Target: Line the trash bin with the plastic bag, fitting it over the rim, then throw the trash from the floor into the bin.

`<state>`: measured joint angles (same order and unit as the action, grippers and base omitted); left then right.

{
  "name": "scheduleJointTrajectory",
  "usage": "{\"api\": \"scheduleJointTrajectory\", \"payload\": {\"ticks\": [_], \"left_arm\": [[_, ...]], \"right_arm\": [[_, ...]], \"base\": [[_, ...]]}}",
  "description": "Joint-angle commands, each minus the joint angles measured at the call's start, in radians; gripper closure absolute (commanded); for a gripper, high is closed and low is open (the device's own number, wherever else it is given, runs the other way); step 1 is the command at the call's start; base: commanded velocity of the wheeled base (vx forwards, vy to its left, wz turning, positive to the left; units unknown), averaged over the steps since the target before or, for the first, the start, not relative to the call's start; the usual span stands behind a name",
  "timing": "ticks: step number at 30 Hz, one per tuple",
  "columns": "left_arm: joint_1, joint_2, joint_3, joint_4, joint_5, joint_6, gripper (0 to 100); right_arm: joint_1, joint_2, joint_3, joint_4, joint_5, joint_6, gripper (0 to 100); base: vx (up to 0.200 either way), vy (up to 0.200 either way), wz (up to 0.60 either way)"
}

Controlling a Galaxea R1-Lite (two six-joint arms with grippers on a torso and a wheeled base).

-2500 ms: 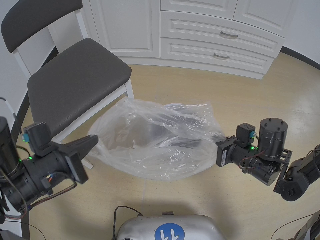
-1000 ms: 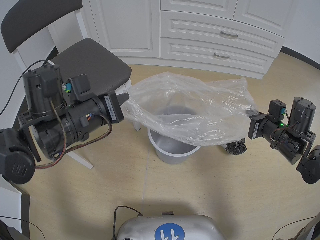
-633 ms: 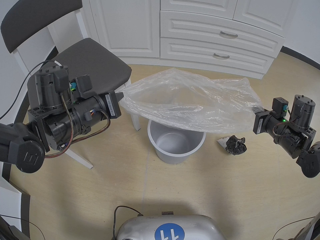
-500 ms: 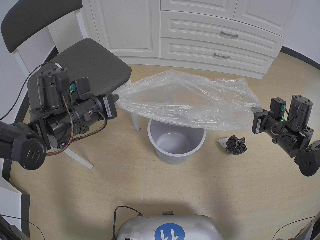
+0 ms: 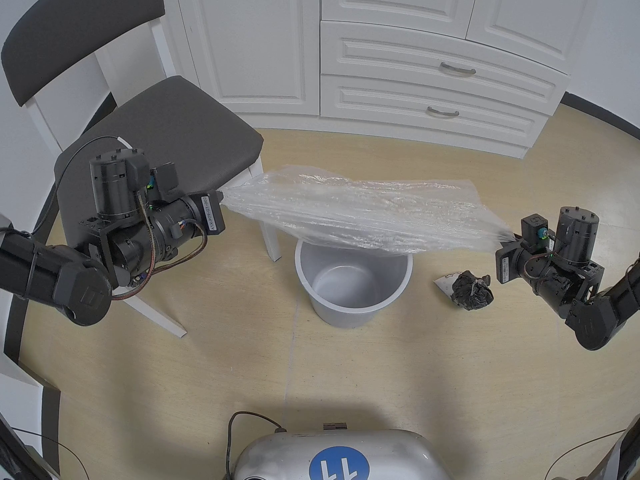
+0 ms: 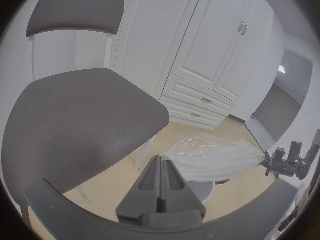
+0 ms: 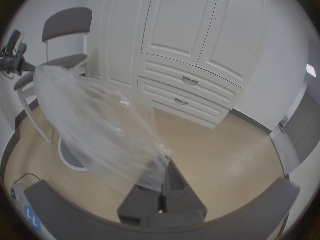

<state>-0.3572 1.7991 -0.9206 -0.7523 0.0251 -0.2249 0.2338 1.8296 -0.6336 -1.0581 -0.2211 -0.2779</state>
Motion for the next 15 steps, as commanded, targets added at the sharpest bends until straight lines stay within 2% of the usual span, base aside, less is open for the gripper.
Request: {"api": "scheduleJointTrajectory", "payload": {"ticks": [1,15], "left_arm": [[0.007,0.014,-0.004,-0.001,-0.001,-0.001,100],[0.035,0.025,-0.017,-0.001,-0.004,0.001,100]], "right_arm": [[-0.022,0.039,0.008,-0.011,-0.001,-0.012,100],[-0.088,0.042,0.025,-0.023,0.006,-0.084,100]], "base": [[0.000,0.000,0.00],[0.000,0.000,0.00]]}}
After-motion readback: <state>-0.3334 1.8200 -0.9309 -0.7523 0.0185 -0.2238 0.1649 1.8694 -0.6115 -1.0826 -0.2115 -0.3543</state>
